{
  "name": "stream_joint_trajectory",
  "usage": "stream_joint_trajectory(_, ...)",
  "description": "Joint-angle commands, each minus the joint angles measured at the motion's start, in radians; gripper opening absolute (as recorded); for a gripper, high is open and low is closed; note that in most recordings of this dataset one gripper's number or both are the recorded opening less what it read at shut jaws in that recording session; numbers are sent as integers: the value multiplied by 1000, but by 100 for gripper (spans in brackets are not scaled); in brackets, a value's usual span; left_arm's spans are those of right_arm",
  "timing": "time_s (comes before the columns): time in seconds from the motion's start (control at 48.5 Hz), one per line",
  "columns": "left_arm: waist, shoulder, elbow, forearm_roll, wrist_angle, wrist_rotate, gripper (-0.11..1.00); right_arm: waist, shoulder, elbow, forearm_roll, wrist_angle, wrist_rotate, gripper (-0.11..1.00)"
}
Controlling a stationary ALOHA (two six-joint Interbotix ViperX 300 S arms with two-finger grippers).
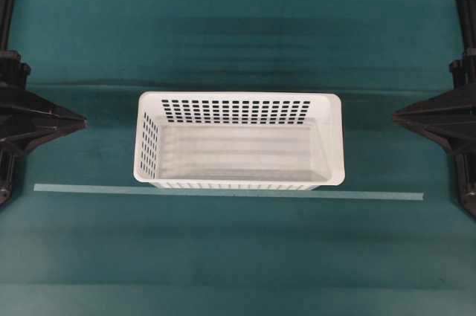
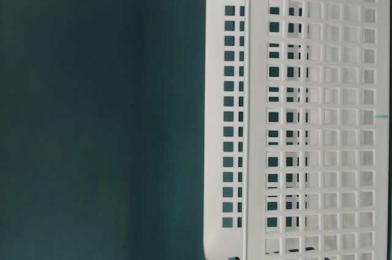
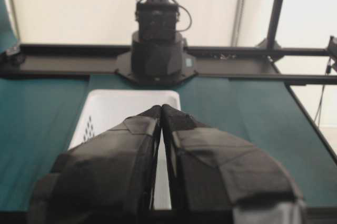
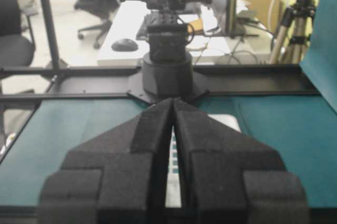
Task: Lift the white basket with both hands.
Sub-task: 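Move both grippers inward toward the short ends of the white basket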
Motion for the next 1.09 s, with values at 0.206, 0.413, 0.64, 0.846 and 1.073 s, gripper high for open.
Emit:
stream_joint_trajectory(0.206,-6,112,-149,11,34,-259,-2,-41,17,-127,183,210,95,0)
stream_joint_trajectory(0.413,-3,176,-245,11,224,-508,-2,-170,51,-225,330,540,322,0)
stream_joint_trajectory(0.64,15,262,-348,17,528,-867,-2,-255,152,-287,327,756,598,0)
stream_joint_trajectory(0.846,15,327,-391,17,647,-1049,-2,-252,295,-339,308,887,733,0)
stream_joint_trajectory(1.073,51,431,-449,18,824,-1132,-2,-252,482,-434,247,1095,813,0)
